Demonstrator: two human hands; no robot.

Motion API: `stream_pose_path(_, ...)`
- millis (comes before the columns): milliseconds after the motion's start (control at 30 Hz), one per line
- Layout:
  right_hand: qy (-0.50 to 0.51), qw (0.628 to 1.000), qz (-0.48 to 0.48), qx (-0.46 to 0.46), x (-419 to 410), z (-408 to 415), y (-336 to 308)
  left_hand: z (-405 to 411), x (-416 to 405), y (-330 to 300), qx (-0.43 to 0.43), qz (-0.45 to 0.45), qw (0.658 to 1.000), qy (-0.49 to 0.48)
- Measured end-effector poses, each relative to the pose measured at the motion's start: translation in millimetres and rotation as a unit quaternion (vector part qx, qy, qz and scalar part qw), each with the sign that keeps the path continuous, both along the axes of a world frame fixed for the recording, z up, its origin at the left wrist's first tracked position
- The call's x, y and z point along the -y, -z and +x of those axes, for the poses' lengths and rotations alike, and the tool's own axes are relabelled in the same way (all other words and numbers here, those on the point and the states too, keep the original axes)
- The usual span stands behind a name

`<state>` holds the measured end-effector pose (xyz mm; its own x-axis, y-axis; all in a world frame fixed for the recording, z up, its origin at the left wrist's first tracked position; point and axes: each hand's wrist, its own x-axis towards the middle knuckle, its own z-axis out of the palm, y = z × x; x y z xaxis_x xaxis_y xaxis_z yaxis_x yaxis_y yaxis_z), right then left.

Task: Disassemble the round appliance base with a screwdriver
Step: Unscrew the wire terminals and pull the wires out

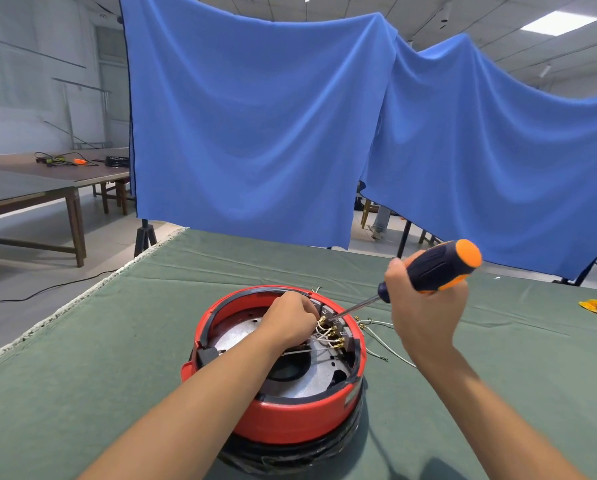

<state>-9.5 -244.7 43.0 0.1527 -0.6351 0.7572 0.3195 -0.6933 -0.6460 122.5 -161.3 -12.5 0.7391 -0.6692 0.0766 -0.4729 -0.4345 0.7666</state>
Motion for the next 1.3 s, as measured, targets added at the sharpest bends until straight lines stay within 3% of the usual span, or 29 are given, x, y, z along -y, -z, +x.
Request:
stream_pose_path(533,-0.025,0.999,-0.047,-0.001,-7.1,-4.3,2.9,-0.4,-0.3,-0.5,-0.008,-0.003,1.0,0.0)
stream_pose_path(733,-0.035,0.992,-0.121,-0.019,-10.0,-1.2,3.6,-1.0,-0.5,-1.1,-0.005,0.0,1.0,0.0)
stream_pose_path(1300,0.016,0.998,0.048,-0.046,31.6,24.2,-34.9,1.0,1.9,2.4,0.005,0.0,1.0,-0.001)
